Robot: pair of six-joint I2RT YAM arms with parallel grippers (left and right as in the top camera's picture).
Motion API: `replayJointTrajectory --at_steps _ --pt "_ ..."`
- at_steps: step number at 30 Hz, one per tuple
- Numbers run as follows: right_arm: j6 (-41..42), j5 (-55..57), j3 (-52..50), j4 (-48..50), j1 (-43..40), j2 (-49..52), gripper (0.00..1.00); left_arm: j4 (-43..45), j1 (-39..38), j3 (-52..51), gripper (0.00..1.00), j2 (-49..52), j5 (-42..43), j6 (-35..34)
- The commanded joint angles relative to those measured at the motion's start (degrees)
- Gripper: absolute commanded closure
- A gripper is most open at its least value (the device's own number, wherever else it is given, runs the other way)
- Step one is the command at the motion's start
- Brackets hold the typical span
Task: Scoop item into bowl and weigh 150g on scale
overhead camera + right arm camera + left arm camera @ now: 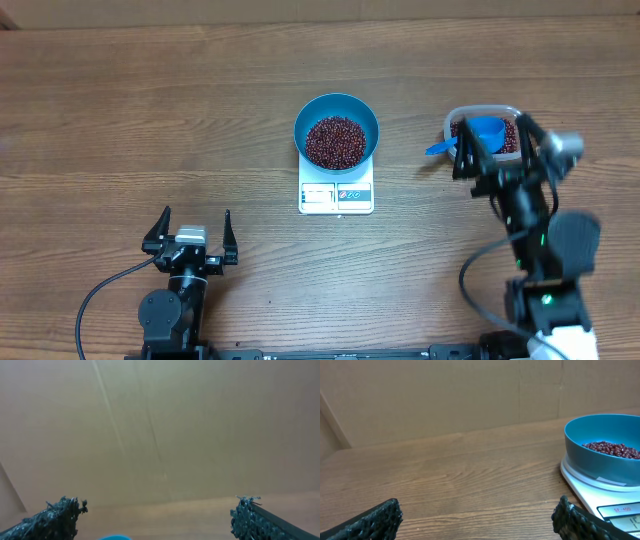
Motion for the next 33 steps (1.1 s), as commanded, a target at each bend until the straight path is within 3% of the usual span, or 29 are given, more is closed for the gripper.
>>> replayJointTrajectory --at_steps 1,7,21,27,33 --pt "0.5 -0.3 -9.2 7.4 -0.4 -6.5 0.0 0.0 0.4 -0.2 0.0 -0.7 -0.2 0.1" --pt "0.5 -0.3 -23.8 15.7 -0.7 -20.3 0.0 0.0 0.4 -0.2 0.0 -0.7 -0.2 0.1" --pt "0.0 -0.6 -24.4 -9.9 -4.8 -40.0 0.0 0.0 0.4 -0.2 0.0 -0.7 -0.2 0.1" --pt "-0.3 -3.4 -24.4 -16.8 -7.9 -40.2 0.0 0.0 0.4 -0.2 0.0 -0.7 -0.2 0.1" --pt "-12.0 -9.6 -24.4 -20.7 -7.9 -40.2 0.0 0.0 0.4 -0.2 0.01 -0.7 -0.2 0.1"
